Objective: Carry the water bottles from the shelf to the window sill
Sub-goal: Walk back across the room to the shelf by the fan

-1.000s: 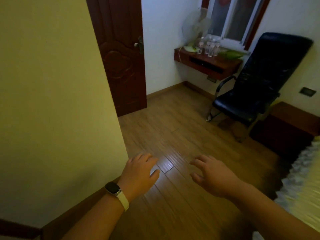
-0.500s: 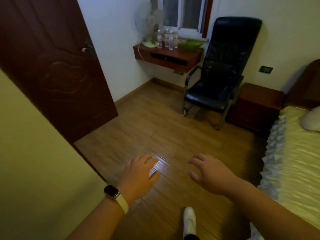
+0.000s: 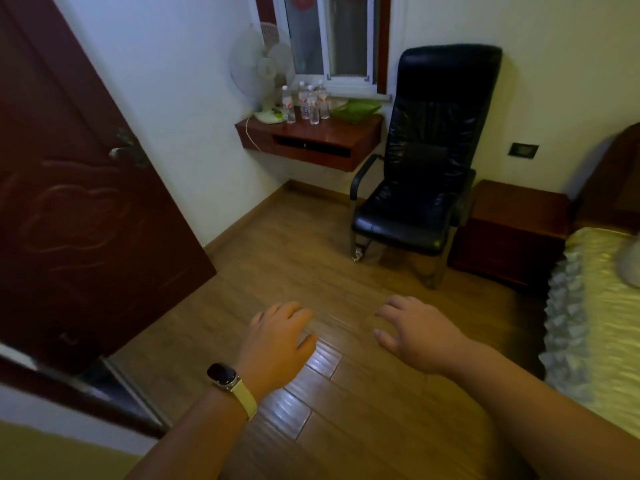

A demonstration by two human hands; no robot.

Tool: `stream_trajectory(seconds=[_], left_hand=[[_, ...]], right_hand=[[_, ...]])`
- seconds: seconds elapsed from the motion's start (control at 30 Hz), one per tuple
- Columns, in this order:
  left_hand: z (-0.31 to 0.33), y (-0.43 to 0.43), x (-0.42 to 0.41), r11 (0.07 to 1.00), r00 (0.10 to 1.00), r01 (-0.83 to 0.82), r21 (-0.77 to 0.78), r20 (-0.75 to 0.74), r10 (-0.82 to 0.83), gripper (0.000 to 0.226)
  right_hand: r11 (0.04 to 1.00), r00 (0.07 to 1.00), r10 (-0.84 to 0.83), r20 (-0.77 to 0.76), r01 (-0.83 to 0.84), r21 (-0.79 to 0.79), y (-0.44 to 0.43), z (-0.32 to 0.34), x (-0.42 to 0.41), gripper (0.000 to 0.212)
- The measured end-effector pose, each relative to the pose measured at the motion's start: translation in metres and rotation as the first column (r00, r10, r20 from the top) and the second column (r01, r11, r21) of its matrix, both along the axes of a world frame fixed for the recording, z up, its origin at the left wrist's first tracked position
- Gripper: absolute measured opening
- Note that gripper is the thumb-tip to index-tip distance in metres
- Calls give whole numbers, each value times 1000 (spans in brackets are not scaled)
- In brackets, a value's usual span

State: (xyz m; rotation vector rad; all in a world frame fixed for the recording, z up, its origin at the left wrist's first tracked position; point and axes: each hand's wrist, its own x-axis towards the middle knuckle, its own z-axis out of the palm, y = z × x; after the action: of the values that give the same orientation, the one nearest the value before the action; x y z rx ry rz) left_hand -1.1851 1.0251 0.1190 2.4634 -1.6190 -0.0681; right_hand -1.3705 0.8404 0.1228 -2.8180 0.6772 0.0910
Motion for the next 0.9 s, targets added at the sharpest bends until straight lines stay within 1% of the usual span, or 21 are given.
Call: stream_trajectory(seconds=[0.2,0.4,0.67,0.8,0.9], left_hand=[[-2,-67,41,1000,1000,20,6,-16,-20,41],[-17,-120,105,1000,998,23,20,-57,-22,44],[-42,-199,241,1000,997,1,21,-79,1,43],[-38,-239,316,1000,997,4,9,-83,-3,42],[-29,-268,365,1000,999,15,-5,-50,-16,41]], right_hand=[[1000,1000,-7,5,7,11,-58,2,32,47],[1000,1000,-13,-3,13,17,-113,-11,97,49],[999,999,-39,-14,39,12,-196,-32,234,49],[999,999,-50,-6,50,-9,-234,-23,306,51],[998,998,-56,25,57,-23,-260,-13,354,49]])
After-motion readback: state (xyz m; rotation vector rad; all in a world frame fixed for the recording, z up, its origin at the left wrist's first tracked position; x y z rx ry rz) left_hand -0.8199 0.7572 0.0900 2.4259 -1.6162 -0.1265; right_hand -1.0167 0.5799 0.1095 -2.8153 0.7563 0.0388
